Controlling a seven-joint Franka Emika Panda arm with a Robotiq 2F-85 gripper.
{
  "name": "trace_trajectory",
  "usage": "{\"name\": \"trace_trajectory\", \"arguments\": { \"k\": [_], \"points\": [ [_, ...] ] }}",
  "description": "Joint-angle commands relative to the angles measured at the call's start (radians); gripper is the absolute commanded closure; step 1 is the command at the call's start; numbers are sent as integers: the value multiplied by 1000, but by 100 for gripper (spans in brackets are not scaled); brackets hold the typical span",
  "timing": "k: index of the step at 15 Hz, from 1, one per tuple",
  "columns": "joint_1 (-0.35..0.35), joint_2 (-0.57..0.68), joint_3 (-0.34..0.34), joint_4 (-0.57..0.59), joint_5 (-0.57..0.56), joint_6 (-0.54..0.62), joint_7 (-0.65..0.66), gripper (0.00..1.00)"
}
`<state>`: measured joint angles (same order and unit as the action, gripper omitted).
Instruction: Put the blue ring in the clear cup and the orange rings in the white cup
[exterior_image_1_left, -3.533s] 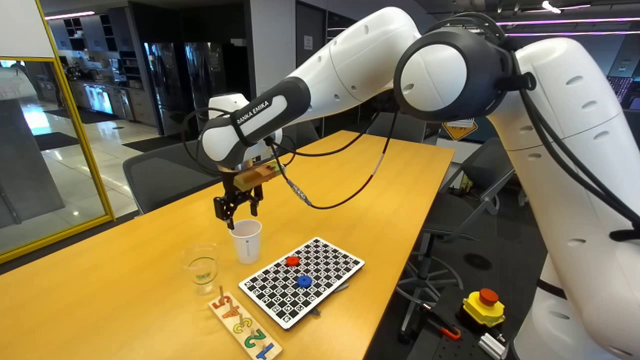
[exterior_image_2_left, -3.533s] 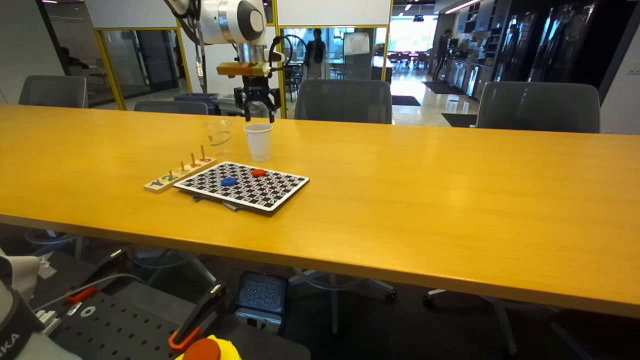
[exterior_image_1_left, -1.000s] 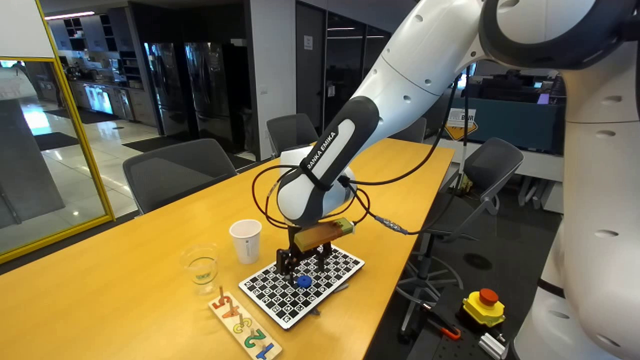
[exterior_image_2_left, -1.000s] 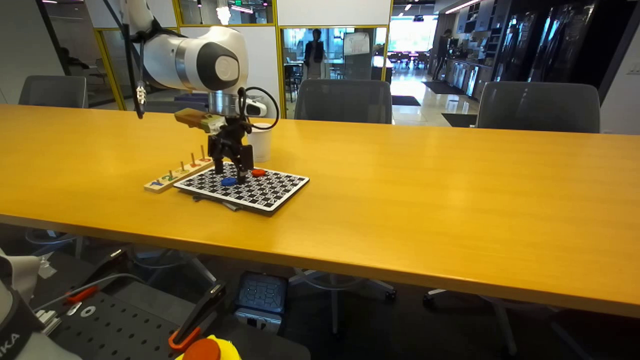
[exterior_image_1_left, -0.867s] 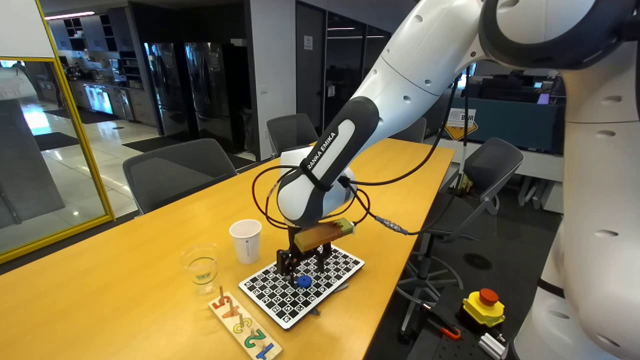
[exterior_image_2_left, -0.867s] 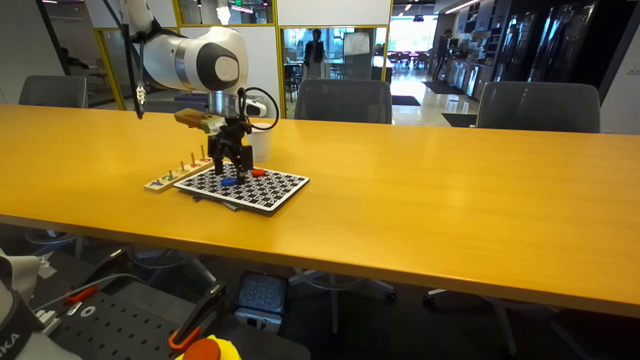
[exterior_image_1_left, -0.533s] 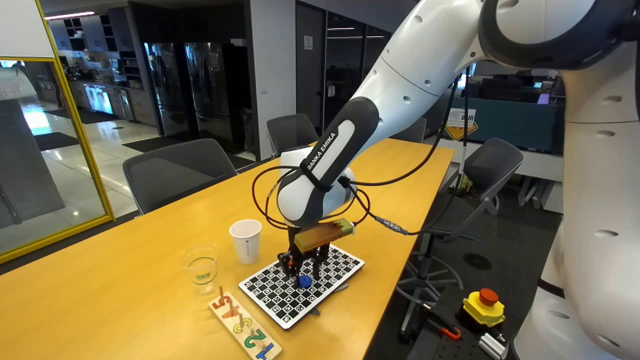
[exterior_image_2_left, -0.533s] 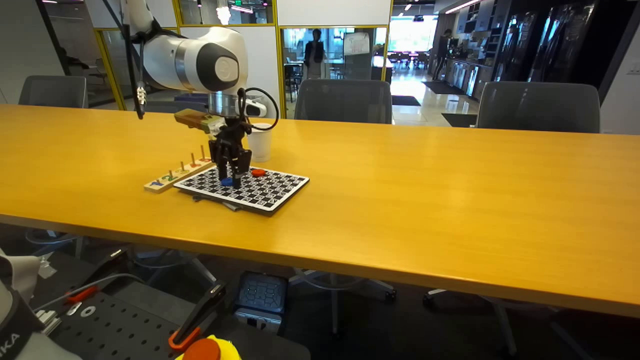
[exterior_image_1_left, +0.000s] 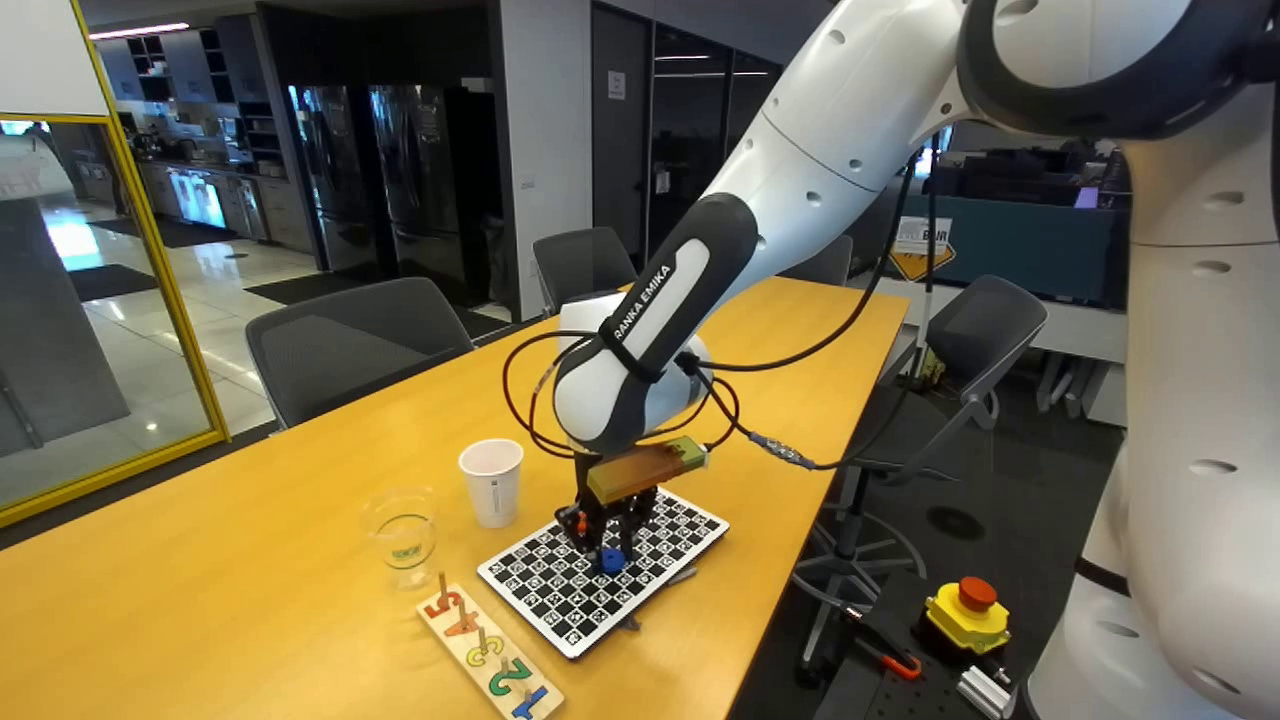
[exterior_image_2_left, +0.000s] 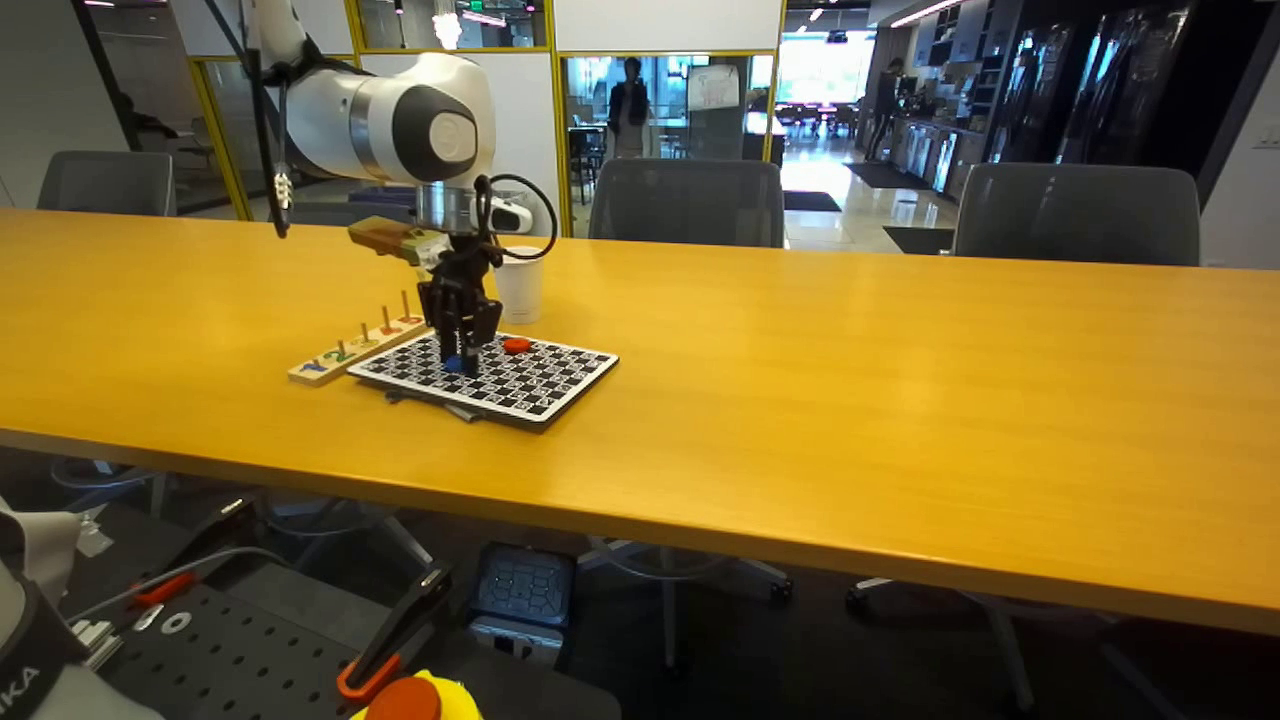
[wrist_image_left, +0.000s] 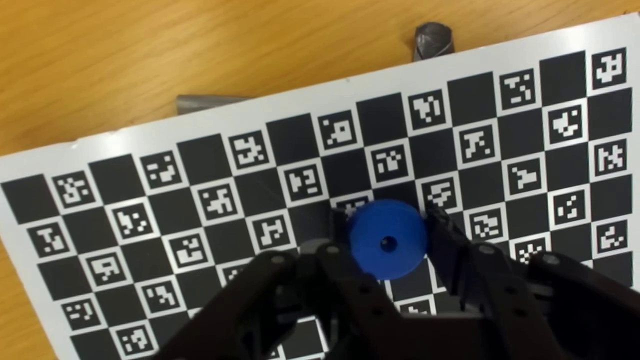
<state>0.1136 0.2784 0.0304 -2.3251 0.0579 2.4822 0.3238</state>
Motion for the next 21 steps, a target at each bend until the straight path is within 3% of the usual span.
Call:
{"name": "trace_trajectory", "arguments": {
  "k": [1,9,15,21],
  "points": [
    [27,-48,-1,18,-35,-8,34,77],
    [94,-83,45,199,-140,-78,67,77],
    [128,26,82,418,-153,-175,45,77],
    [154,182,78,632,-148,-277,19,77]
  ]
}}
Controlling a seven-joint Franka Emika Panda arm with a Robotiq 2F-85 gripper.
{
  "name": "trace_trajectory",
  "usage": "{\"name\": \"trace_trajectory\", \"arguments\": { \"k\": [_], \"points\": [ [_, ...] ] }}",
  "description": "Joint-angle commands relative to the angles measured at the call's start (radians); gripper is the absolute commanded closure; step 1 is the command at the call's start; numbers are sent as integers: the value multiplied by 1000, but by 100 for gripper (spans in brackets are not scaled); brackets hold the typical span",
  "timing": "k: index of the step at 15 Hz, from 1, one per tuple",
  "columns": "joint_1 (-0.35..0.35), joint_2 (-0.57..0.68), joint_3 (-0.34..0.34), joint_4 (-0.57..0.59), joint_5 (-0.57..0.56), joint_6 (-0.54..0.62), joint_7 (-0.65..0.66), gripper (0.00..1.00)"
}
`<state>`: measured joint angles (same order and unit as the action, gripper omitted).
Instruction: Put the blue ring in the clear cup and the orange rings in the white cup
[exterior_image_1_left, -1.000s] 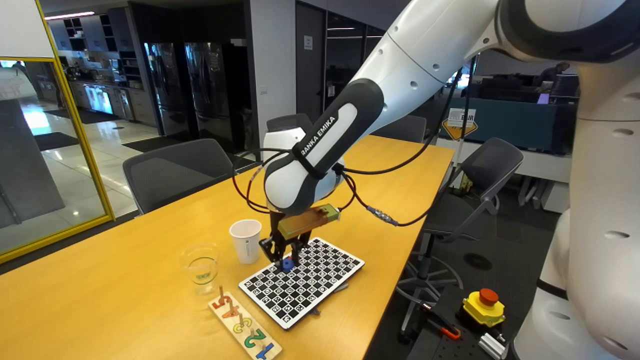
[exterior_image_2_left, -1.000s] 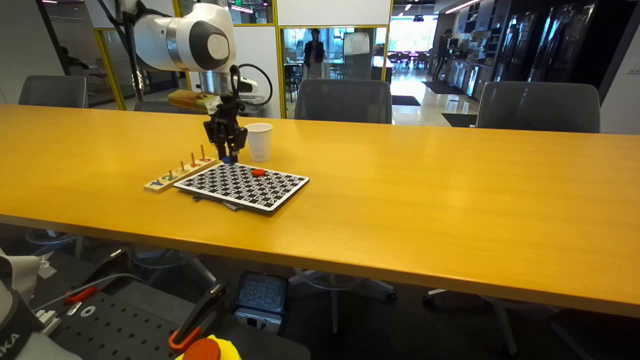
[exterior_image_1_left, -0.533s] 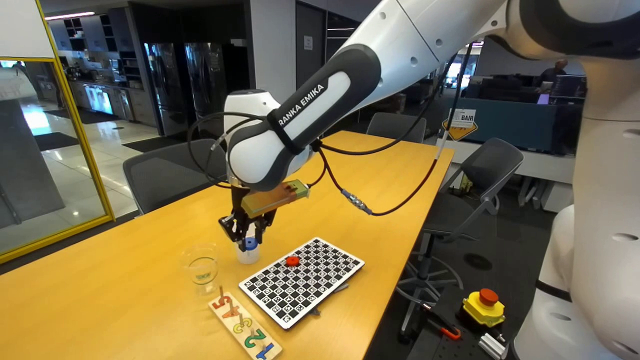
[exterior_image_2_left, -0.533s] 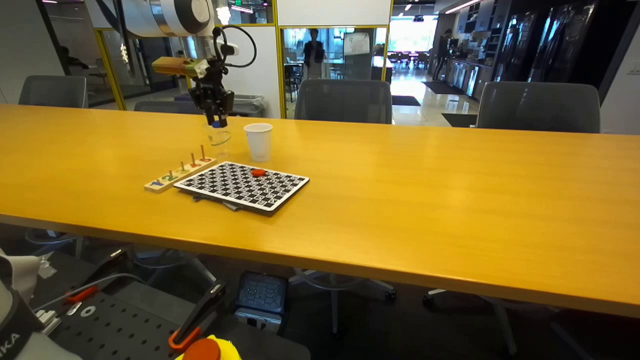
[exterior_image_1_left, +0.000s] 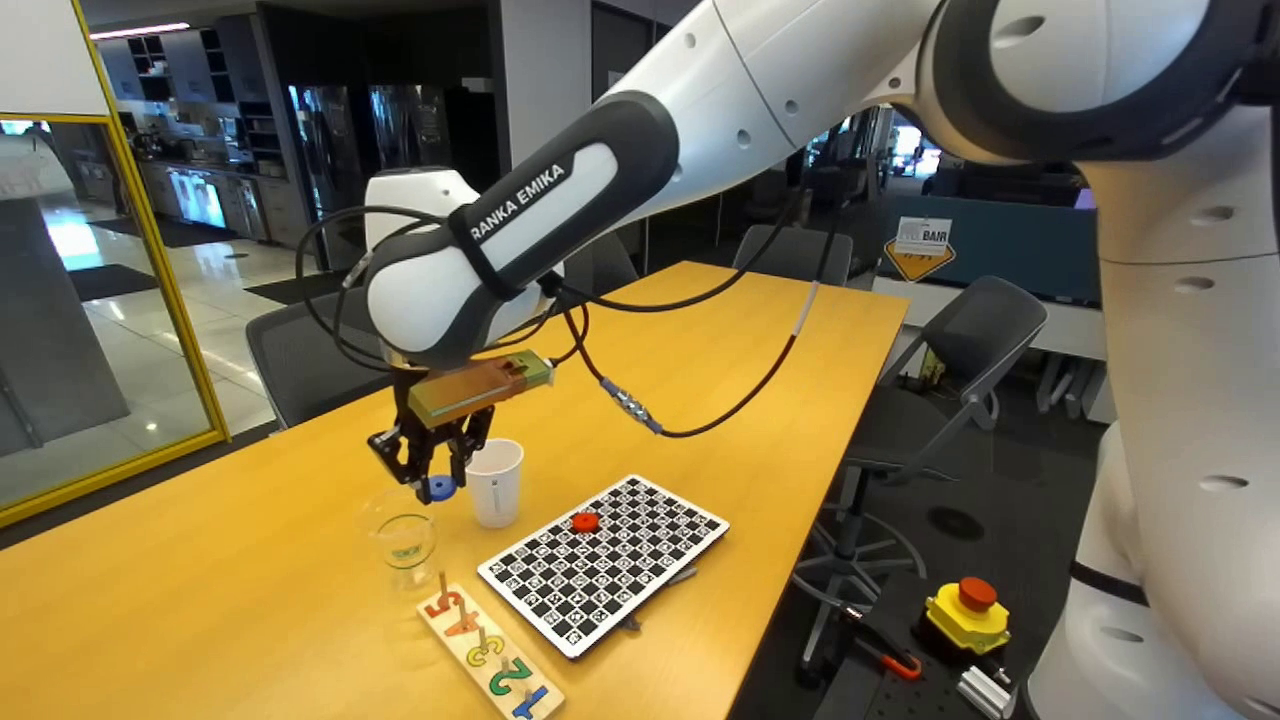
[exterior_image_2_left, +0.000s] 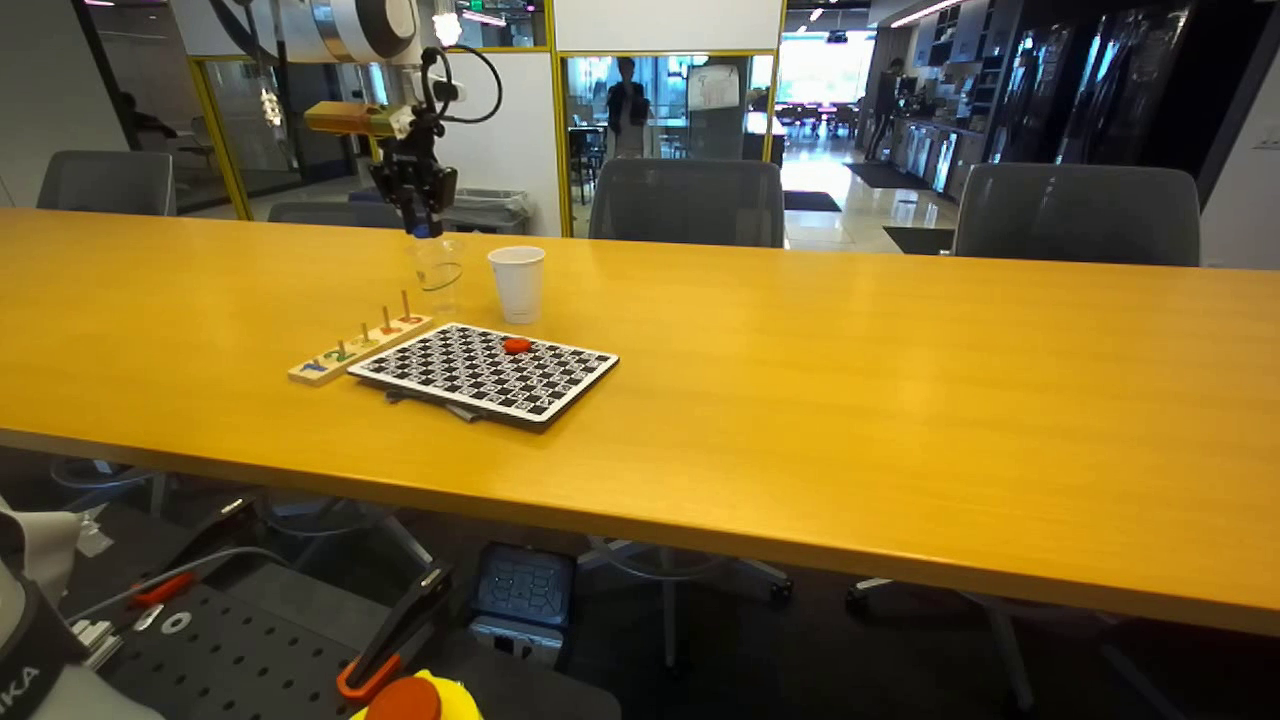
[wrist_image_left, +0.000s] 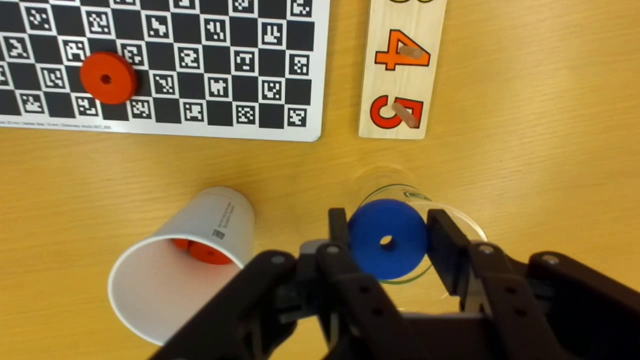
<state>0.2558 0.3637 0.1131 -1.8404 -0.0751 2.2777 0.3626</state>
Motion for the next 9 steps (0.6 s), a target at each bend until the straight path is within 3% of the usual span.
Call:
{"name": "trace_trajectory", "arguments": {
  "k": [1,9],
  "points": [
    [13,120,-5,181,-12,-94,-28,77],
    [26,275,-16,403,-6,-212,-61,77]
  ]
}}
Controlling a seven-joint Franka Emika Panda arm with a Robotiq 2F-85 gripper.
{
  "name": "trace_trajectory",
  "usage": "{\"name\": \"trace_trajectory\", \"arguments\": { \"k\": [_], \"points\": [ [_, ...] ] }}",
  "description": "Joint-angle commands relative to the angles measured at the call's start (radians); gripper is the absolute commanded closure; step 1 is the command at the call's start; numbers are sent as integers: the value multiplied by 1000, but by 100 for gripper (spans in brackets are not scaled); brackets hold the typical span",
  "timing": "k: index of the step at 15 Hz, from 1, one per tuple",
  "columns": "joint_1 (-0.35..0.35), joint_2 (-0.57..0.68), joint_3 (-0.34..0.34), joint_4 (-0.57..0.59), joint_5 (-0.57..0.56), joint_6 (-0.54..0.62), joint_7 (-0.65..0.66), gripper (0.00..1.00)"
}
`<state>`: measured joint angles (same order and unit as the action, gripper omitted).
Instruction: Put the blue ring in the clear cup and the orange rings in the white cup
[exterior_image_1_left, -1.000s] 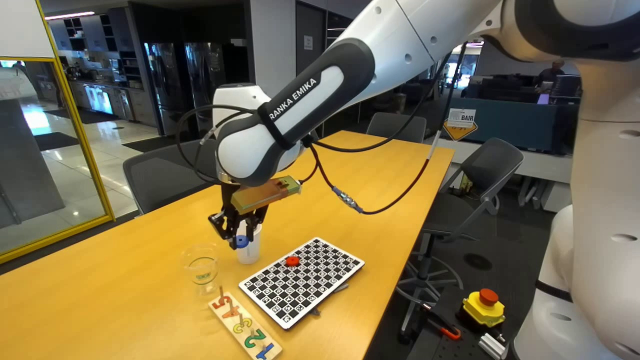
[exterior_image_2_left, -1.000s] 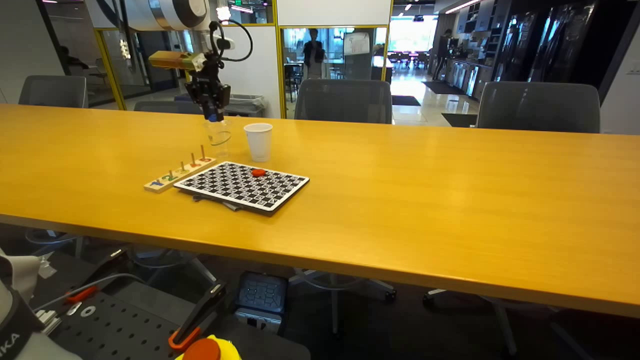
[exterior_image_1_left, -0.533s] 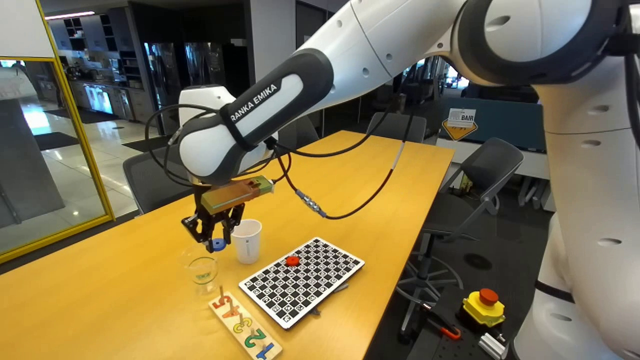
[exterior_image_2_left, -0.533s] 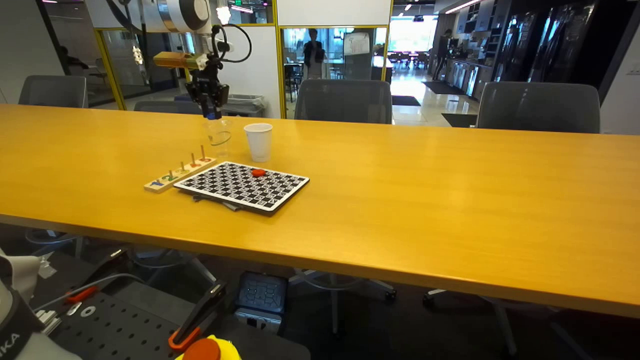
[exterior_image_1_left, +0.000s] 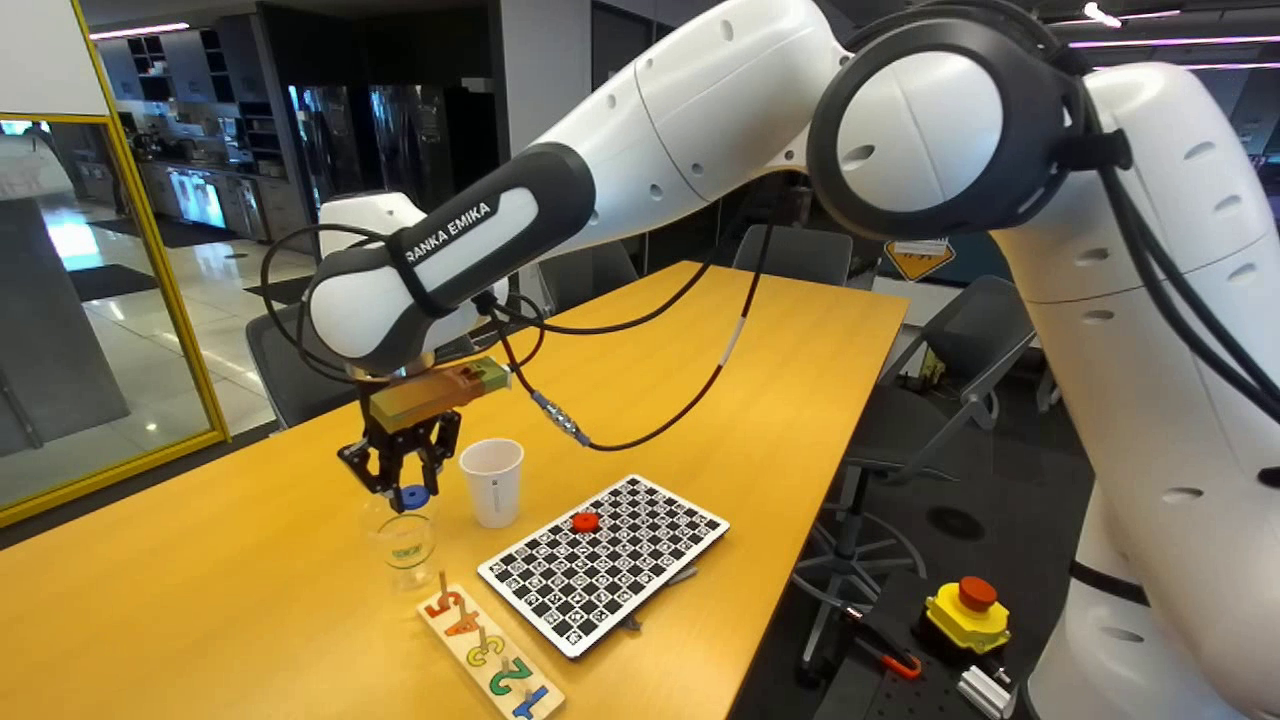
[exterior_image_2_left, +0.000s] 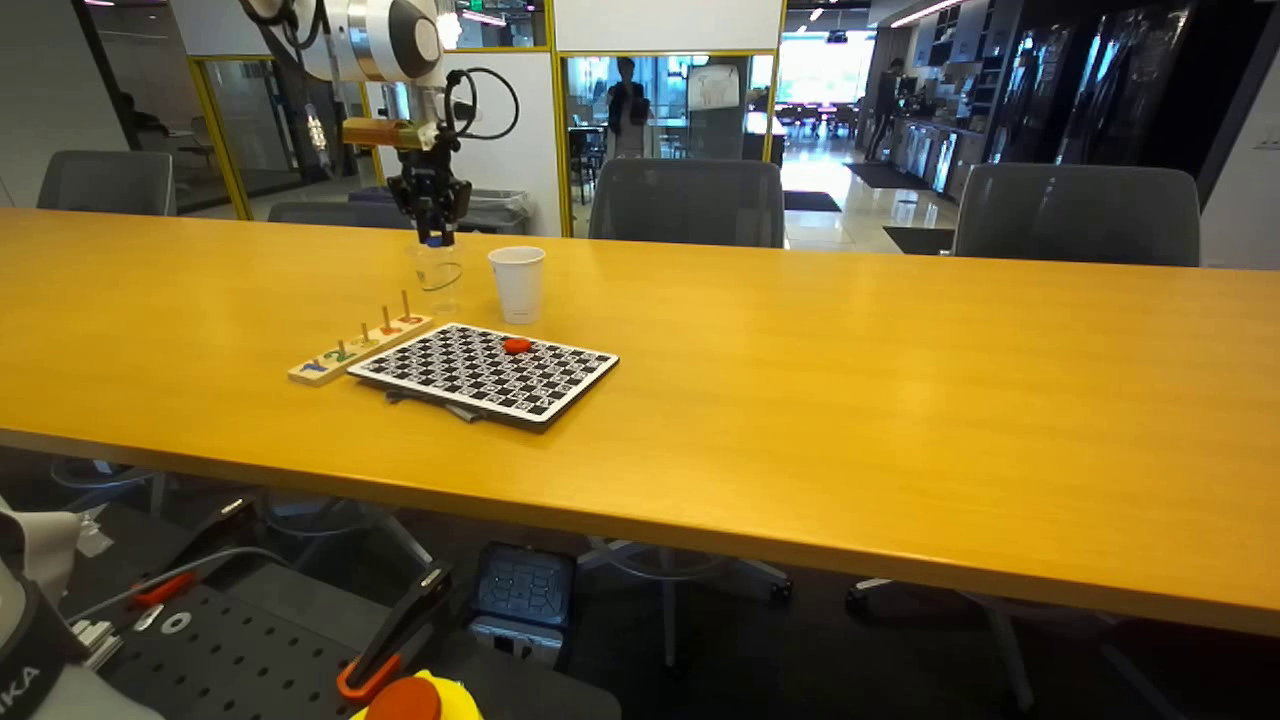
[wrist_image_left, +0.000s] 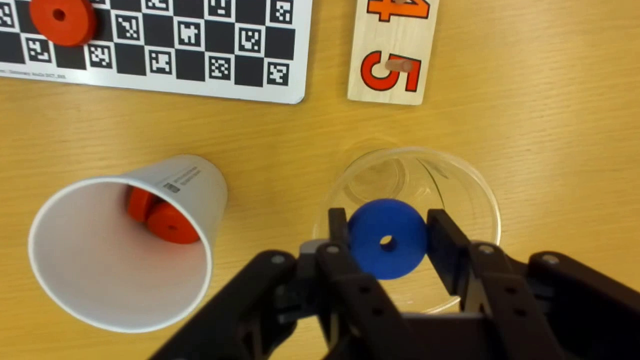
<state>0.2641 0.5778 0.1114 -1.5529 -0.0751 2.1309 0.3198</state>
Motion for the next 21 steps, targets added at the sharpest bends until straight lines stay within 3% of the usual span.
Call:
{"name": "trace_trajectory", "arguments": {
  "k": [1,2,3,4,8,13,21],
  "points": [
    [19,74,-16,136,-5,-75,-20,77],
    [19,83,-16,151,-2,-85,-21,59],
    [20,90,-16,163,-3,-96,-25,32],
    [23,97,-19,176,-5,-107,-22,31],
    [25,68,-32,151,-13,-101,-10,3],
    [13,-27,-60,36,-20,-47,14,0],
    [-62,-238,-117,-280,-19,73,27,0]
  ]
}}
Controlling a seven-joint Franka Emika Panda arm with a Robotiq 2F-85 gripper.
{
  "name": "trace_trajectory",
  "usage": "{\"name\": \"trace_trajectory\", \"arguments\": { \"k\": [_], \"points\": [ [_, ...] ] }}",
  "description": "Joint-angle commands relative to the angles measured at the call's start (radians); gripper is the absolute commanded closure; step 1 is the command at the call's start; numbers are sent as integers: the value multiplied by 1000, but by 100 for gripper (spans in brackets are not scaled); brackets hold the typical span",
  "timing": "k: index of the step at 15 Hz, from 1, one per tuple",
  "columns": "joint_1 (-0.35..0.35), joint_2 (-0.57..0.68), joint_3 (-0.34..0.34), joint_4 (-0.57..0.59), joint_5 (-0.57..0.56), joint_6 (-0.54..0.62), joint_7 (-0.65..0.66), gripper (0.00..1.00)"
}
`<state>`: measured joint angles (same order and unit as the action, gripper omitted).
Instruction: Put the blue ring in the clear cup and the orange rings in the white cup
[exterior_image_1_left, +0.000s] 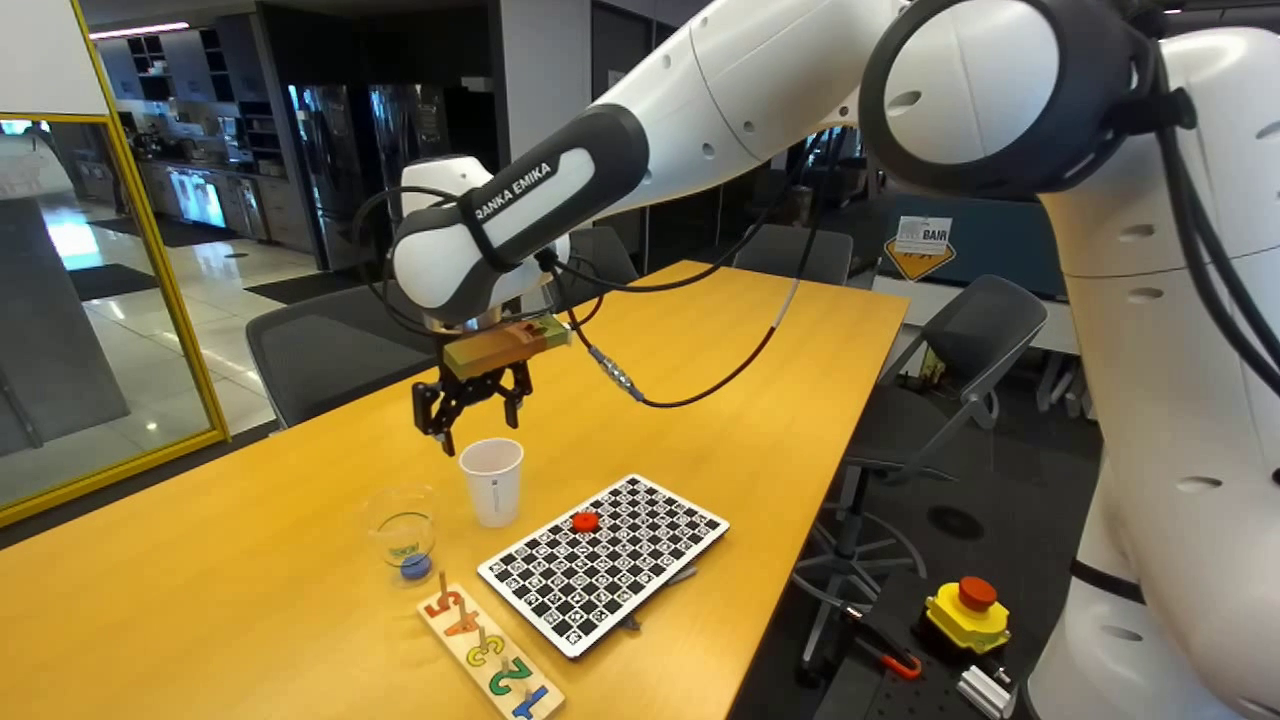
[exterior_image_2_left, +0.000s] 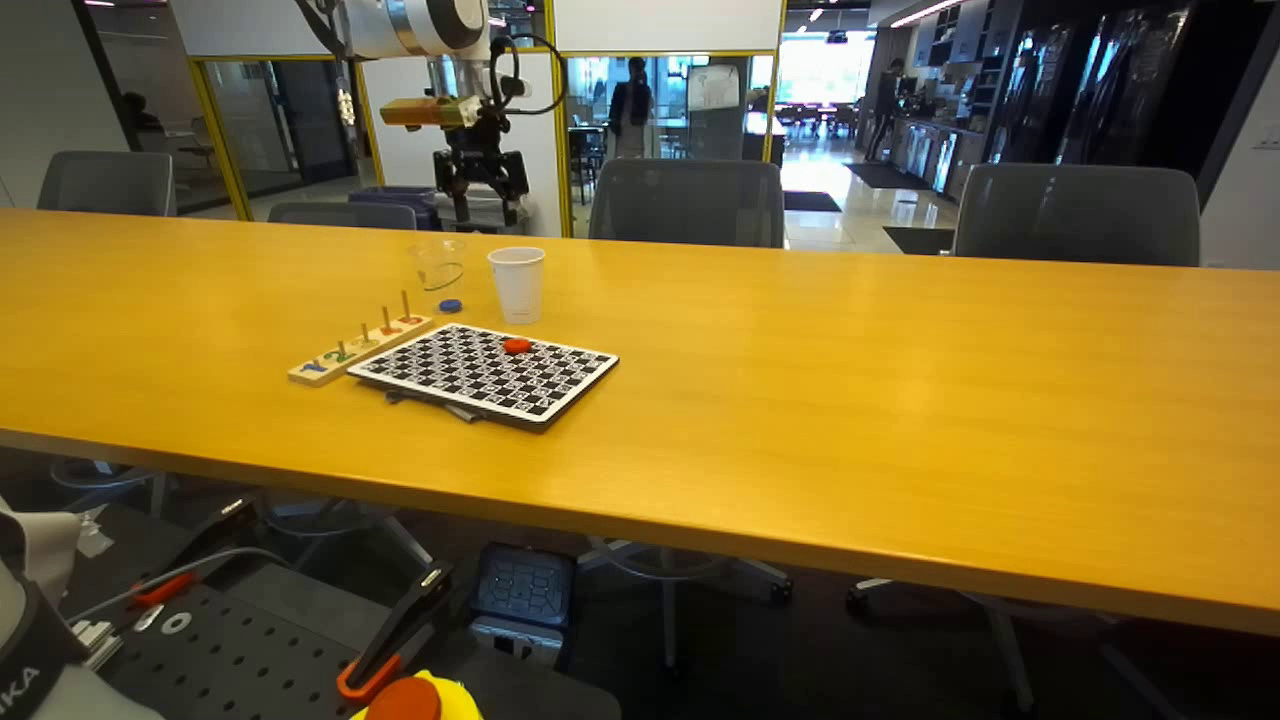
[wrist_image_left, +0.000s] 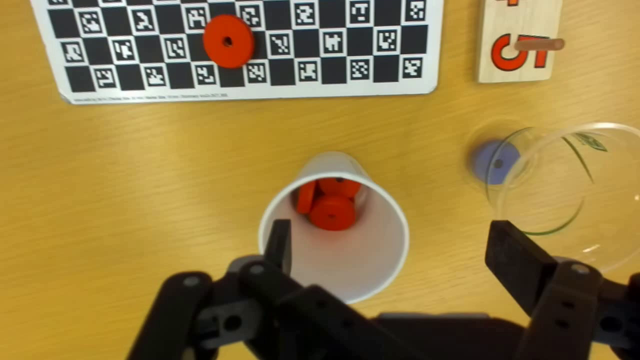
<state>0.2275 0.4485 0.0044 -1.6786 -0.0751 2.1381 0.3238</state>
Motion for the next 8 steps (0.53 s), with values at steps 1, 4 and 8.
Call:
{"name": "trace_trajectory", "arguments": {
  "k": [1,4,8],
  "points": [
    [-37,-119,-15,-181,-20,74,21,0],
    [-71,-132,-24,-240,-16,85,11,0],
    [-117,-93,-23,-255,6,69,-22,0]
  ]
}}
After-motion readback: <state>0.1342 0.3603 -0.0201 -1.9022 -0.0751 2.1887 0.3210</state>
